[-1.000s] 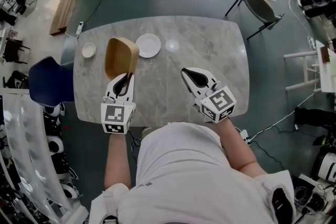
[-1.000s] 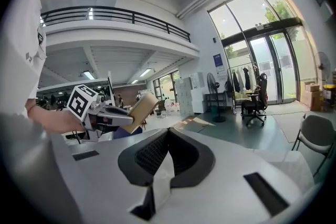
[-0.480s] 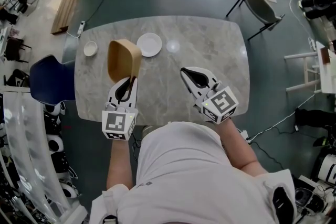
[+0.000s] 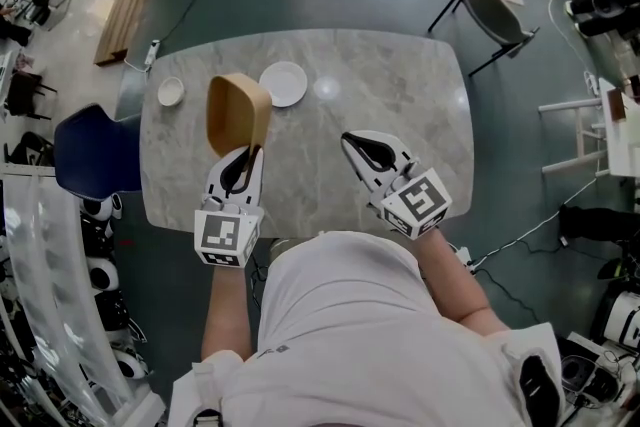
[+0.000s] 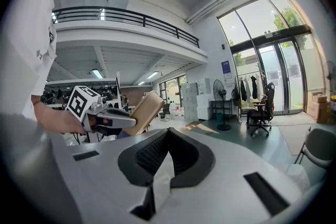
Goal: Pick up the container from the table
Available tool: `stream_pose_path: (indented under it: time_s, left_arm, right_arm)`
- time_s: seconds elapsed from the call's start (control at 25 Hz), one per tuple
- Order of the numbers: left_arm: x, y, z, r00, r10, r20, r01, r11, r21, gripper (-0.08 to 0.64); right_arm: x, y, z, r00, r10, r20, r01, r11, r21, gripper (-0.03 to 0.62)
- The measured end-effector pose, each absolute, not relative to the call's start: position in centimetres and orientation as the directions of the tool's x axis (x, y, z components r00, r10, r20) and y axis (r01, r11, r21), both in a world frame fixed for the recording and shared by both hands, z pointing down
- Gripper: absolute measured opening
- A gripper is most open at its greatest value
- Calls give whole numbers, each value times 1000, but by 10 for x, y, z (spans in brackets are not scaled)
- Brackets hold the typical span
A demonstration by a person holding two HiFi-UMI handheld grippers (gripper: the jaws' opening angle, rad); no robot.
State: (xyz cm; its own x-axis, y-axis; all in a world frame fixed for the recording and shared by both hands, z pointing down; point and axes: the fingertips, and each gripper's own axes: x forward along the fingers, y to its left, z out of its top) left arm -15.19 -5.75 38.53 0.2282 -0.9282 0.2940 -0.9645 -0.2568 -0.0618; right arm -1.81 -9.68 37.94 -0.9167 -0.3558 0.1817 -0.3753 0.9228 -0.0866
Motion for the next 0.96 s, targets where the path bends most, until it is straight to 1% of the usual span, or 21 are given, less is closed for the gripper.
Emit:
stream_pose_path:
  time_s: [0.96]
  left_arm:
    - [-150, -70, 399, 255, -913, 318, -957, -286, -54, 21]
  right_arm:
    - [-10, -105, 391, -892, -398, 214, -425, 900, -98, 9]
